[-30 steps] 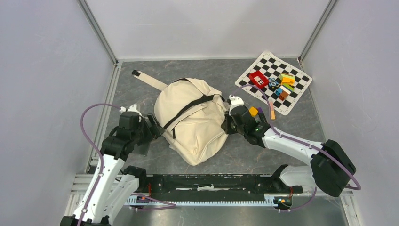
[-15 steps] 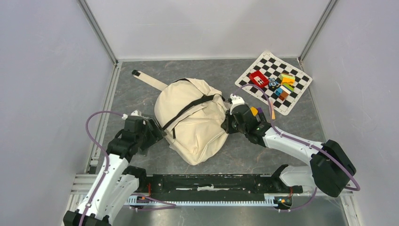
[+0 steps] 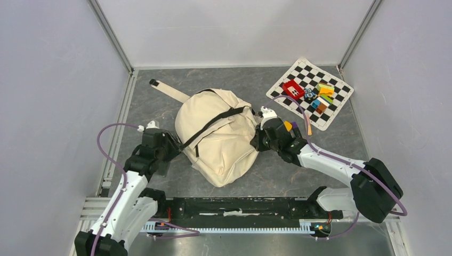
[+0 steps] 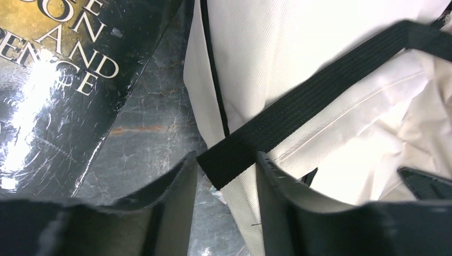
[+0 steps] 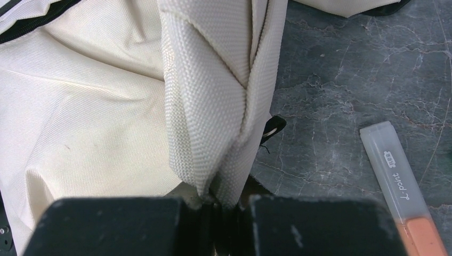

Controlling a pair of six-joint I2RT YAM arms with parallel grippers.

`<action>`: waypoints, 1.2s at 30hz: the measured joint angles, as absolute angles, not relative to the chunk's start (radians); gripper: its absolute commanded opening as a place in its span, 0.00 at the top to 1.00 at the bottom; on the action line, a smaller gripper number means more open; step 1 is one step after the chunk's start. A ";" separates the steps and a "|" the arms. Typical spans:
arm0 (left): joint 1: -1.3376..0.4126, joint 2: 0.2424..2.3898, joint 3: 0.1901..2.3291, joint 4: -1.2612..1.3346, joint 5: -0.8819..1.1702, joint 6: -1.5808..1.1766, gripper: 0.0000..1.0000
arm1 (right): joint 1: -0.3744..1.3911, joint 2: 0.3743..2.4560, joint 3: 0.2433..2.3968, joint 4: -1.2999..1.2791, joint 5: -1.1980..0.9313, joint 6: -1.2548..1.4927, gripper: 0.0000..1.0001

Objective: Pack the student bag
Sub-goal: Place the student bag at the center of the board, then adjust the student bag at the center of the board.

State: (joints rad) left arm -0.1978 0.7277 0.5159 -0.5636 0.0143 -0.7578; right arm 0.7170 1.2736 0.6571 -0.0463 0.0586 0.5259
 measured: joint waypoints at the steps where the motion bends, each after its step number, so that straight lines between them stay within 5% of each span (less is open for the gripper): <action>1: -0.197 0.724 0.516 -0.558 0.006 -0.756 0.64 | 0.717 1.275 0.657 -0.046 0.057 0.526 1.00; 7: -0.196 0.709 0.514 -0.543 -0.021 -0.739 0.98 | 0.713 1.279 0.657 -0.045 0.048 0.525 1.00; 19: -0.196 0.776 0.598 -0.381 0.089 -0.641 0.98 | 0.719 1.314 0.657 -0.023 0.023 0.476 1.00; 36: -0.388 1.420 1.128 0.121 0.326 -0.643 0.98 | 0.914 1.409 0.684 0.083 0.019 0.466 1.00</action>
